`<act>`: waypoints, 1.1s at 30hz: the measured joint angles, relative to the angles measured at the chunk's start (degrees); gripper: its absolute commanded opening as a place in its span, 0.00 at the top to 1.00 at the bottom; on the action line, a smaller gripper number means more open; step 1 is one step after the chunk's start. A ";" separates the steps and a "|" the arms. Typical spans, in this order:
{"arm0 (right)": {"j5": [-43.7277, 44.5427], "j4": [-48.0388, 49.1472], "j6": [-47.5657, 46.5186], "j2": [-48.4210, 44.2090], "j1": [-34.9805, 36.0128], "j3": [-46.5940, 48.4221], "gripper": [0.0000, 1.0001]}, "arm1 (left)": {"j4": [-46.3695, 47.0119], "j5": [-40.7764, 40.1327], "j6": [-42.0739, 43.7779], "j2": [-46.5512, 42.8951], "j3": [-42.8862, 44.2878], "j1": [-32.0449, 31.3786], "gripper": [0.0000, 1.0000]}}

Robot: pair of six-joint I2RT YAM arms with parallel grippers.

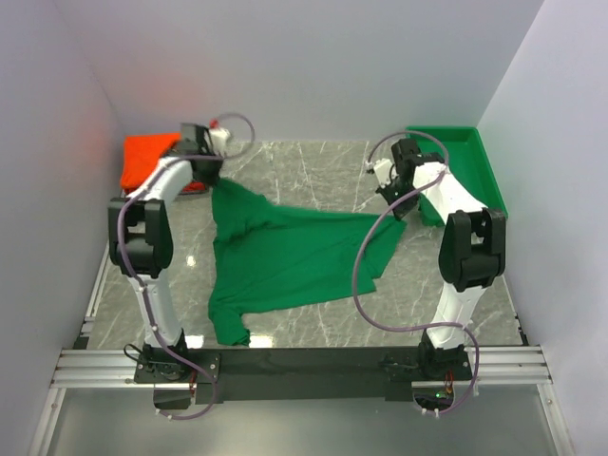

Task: Fold and stack the t-shirts
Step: Flatten the tshirt out

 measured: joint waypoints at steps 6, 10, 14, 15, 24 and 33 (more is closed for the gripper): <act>2.10 3.37 1.57 -0.83 -0.61 5.29 1.00 | 2.43 1.42 0.37 -4.94 9.94 4.61 1.00; 4.44 6.10 2.67 -2.51 -0.66 7.76 1.00 | 5.51 2.23 0.72 -9.33 10.73 4.15 1.00; 7.43 9.25 3.17 -4.92 -0.98 10.34 1.00 | 8.46 2.69 0.66 -11.87 10.73 3.93 1.00; 8.04 10.32 3.32 -5.53 -1.11 11.02 1.00 | 8.83 2.71 0.63 -12.17 10.93 4.09 1.00; 13.16 20.22 3.93 -13.77 -1.36 16.46 1.00 | 13.33 3.30 0.13 -15.47 14.86 4.79 1.00; 17.73 28.24 1.77 -18.25 -1.36 21.59 1.00 | 19.30 1.29 0.42 -23.26 18.38 4.68 0.99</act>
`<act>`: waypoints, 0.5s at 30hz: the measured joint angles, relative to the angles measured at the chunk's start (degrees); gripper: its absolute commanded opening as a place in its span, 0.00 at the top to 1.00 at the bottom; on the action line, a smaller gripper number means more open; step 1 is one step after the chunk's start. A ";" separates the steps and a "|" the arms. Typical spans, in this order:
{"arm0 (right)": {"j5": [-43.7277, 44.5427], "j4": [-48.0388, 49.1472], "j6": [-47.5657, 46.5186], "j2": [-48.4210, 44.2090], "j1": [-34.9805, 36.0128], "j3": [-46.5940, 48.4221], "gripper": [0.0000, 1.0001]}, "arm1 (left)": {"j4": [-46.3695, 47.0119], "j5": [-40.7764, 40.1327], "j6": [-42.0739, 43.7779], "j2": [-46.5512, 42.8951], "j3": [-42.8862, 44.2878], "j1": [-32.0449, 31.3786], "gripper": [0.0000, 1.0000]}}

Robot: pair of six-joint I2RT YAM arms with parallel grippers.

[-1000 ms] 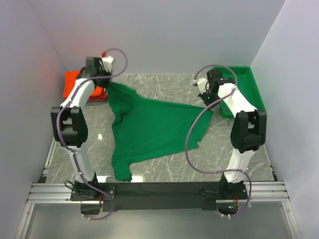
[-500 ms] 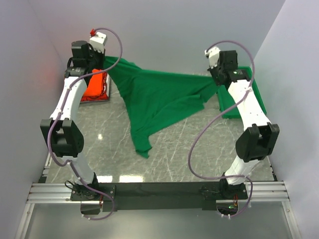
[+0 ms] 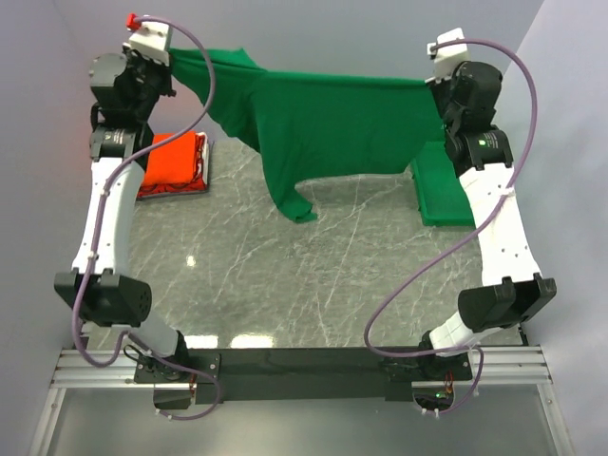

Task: Fold and stack the t-shirts
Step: Flatten the tshirt out

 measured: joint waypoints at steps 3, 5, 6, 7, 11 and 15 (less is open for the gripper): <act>0.94 2.51 -1.60 -1.53 0.02 0.11 1.00 | 2.27 -1.75 1.55 -3.23 -0.61 -0.07 1.00; 1.53 3.76 -2.60 -2.27 0.07 0.11 1.00 | 3.39 -2.60 2.93 -5.31 -1.62 -0.13 1.00; 1.73 4.50 -3.19 -2.69 0.07 0.11 1.00 | 3.76 -3.13 3.65 -6.19 -1.99 -0.15 0.99; 1.81 5.16 -3.69 -3.02 0.07 0.11 1.00 | 4.22 -3.67 4.44 -6.93 -2.40 -0.22 0.99; 2.14 7.17 -5.53 -4.09 0.20 0.24 1.00 | 4.76 -5.07 7.30 -8.76 -4.02 -0.37 0.99; 2.32 7.98 -6.95 -4.68 0.35 0.44 1.00 | 4.66 -5.27 8.90 -11.26 -7.91 -0.46 0.99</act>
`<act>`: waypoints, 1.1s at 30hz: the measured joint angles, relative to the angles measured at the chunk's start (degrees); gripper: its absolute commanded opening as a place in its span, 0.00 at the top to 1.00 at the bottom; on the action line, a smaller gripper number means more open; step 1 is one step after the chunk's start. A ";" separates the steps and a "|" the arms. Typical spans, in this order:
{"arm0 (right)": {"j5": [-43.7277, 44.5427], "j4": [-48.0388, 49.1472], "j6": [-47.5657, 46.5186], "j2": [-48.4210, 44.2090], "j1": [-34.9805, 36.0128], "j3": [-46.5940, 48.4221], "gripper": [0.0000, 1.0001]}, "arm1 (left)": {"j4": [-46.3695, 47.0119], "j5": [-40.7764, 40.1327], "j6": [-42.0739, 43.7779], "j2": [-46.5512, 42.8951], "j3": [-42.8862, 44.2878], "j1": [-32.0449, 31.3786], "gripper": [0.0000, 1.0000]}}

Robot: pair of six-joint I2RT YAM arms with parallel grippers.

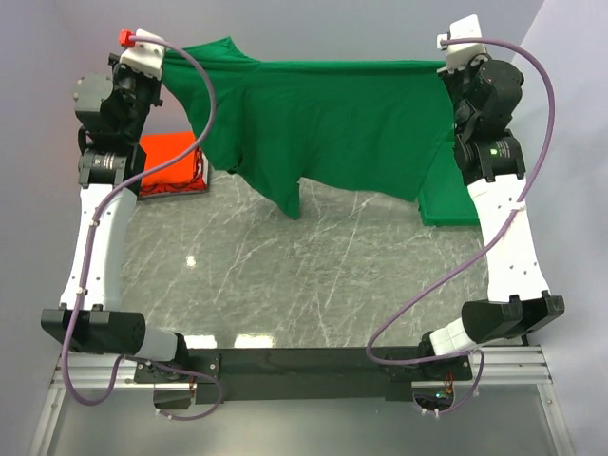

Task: Fold and stack the t-shirts
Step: Flatten the tshirt out

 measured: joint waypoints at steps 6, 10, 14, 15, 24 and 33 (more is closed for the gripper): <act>-0.57 -0.09 -0.28 0.04 0.00 -1.33 1.00 | -0.63 0.50 -0.09 -1.01 -3.30 0.00 0.99; -0.61 1.40 -0.52 3.91 0.00 -1.16 1.00 | -1.86 1.20 -1.55 4.72 0.92 0.00 0.99; -0.04 3.82 -0.13 15.63 -0.02 5.86 1.00 | -2.62 2.75 -4.63 16.87 10.88 0.24 0.99; 0.42 4.20 0.15 19.61 -0.04 8.87 1.00 | -2.36 3.08 -5.40 19.47 12.46 0.37 0.99; 2.38 13.51 3.04 36.22 0.00 27.69 1.00 | 8.31 5.20 -14.03 36.50 28.76 3.06 0.99; -2.10 33.33 3.04 29.73 0.09 24.74 1.00 | 28.98 8.24 -15.30 33.86 32.20 5.92 0.99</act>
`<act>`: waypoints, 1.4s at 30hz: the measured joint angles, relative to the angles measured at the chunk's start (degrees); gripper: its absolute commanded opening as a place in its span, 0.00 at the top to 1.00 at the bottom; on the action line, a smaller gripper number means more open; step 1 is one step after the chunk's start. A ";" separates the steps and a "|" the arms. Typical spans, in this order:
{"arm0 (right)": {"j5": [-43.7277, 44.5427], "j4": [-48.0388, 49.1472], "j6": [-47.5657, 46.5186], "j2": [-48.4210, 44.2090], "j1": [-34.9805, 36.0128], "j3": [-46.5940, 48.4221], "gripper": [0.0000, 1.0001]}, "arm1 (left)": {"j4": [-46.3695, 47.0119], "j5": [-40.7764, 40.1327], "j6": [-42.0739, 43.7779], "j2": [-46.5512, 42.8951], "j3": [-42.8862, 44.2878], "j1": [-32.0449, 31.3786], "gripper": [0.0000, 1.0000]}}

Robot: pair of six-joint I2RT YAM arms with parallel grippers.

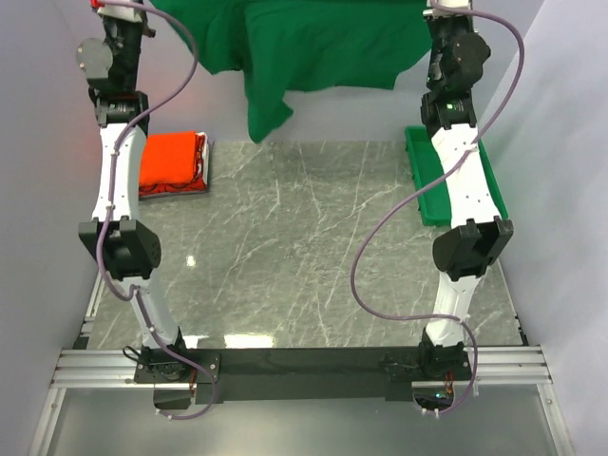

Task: Fold and stack the t-shirts
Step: Flatten the tshirt out

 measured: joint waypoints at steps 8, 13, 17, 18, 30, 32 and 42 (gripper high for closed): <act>-5.70 2.45 -0.87 -10.54 -0.02 -32.70 1.00 | 4.83 6.05 4.96 -16.41 -41.24 2.01 0.99; -9.73 -5.35 -3.28 -16.87 -0.07 -54.49 1.00 | -0.74 11.63 11.13 -24.79 -68.11 2.80 0.99; -11.23 -12.52 -4.72 -22.73 -0.13 -64.22 1.00 | -7.82 15.43 15.26 -30.58 -78.88 3.10 0.99; -11.74 -14.19 -4.94 -24.22 -0.20 -65.44 1.00 | -9.35 16.31 16.15 -32.00 -80.21 3.15 0.99; -19.04 -37.53 -13.62 -34.71 -0.37 -69.94 1.00 | -47.23 26.67 41.68 -39.78 -77.61 4.42 0.99; -20.57 -42.60 -16.83 -38.71 -0.39 -73.53 1.00 | -57.61 27.82 50.45 -42.16 -77.24 4.59 0.99; -22.86 -63.30 -30.21 -59.63 9.29 -94.40 0.32 | -94.57 25.00 84.06 -58.01 -87.01 4.59 0.51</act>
